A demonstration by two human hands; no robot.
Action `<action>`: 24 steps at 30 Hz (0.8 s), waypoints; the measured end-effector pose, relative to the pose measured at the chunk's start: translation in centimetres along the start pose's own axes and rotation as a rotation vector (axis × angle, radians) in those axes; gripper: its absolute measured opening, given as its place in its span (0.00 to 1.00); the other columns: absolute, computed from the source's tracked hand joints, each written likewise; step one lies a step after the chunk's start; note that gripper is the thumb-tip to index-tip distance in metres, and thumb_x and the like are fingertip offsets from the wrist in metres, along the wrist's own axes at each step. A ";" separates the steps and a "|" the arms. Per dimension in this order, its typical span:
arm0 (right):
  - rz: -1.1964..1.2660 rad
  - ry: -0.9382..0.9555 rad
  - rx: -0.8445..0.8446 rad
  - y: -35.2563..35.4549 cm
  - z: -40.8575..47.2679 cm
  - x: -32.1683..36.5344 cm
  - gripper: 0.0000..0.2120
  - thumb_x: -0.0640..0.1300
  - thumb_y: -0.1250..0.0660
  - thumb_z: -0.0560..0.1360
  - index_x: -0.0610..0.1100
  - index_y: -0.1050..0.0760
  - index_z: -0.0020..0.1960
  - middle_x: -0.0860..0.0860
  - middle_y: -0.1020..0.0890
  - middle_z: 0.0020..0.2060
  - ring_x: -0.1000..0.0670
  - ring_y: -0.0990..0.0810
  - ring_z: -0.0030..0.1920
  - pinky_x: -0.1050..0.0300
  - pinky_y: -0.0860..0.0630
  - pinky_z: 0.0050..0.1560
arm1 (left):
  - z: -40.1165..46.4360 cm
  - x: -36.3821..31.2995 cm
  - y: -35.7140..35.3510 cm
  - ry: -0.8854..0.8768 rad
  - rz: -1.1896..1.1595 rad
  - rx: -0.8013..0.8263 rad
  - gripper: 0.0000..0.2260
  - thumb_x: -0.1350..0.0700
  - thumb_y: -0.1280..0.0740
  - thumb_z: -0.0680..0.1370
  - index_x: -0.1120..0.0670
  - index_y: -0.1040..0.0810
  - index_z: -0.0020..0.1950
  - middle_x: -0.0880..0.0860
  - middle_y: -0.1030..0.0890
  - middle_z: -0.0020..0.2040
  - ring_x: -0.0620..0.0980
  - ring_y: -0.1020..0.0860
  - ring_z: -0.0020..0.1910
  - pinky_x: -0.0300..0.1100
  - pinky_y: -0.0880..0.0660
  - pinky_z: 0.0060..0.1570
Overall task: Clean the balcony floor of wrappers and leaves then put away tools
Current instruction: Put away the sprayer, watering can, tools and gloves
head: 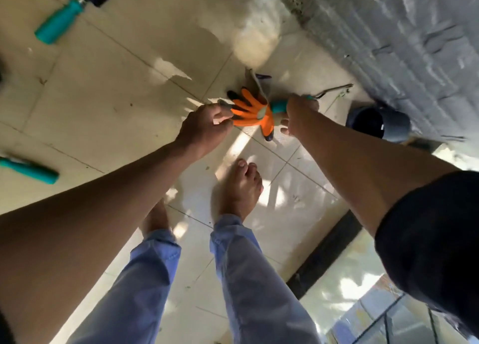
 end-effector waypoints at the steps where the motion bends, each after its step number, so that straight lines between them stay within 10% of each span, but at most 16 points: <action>1: 0.047 -0.019 0.001 -0.2 -1.4 0.5 0.27 0.49 0.30 0.66 0.50 0.31 0.64 0.43 0.19 0.57 0.35 0.18 0.53 0.32 0.20 0.39 | 0.6 -0.1 -0.3 -0.019 -0.025 0.020 0.20 0.46 0.36 0.72 0.51 0.16 0.60 0.49 0.15 0.60 0.46 0.19 0.61 0.43 0.25 0.64; 5: 0.147 -0.032 -0.012 0.1 -4.7 1.5 0.22 0.43 0.28 0.76 0.48 0.30 0.68 0.48 0.23 0.51 0.45 0.21 0.49 0.44 0.18 0.53 | 2.1 -0.3 -0.2 -0.084 -0.125 0.008 0.16 0.48 0.34 0.72 0.51 0.15 0.56 0.49 0.14 0.56 0.47 0.18 0.60 0.47 0.24 0.65; 15: 0.002 0.118 0.249 -0.3 -16.8 2.0 0.07 0.43 0.29 0.79 0.39 0.24 0.48 0.42 0.21 0.35 0.50 0.24 0.28 0.55 0.27 0.32 | -0.4 -3.8 2.1 0.010 -0.482 0.010 0.13 0.49 0.32 0.71 0.50 0.18 0.54 0.54 0.15 0.51 0.47 0.17 0.45 0.37 0.23 0.45; 21: -0.287 0.457 0.552 -6.5 -27.2 2.6 0.14 0.37 0.27 0.75 0.36 0.27 0.58 0.44 0.19 0.40 0.50 0.20 0.30 0.60 0.28 0.25 | -1.6 -2.8 4.9 0.147 -0.595 -0.023 0.07 0.49 0.29 0.75 0.51 0.18 0.42 0.48 0.18 0.36 0.49 0.19 0.37 0.44 0.23 0.40; 24: -0.400 0.624 0.684 -10.6 -30.3 2.4 0.21 0.48 0.27 0.65 0.41 0.26 0.55 0.47 0.17 0.46 0.47 0.16 0.40 0.52 0.20 0.33 | -2.4 -0.3 7.6 0.205 -0.732 -0.142 0.09 0.49 0.28 0.71 0.52 0.15 0.46 0.56 0.13 0.46 0.54 0.15 0.47 0.51 0.19 0.48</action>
Point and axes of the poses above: each hand's wrist, its own z-axis towards the middle knuckle, its own y-axis out of the back of the hand, x = y × z, the point moved 9 cm from there along z, towards the middle knuckle
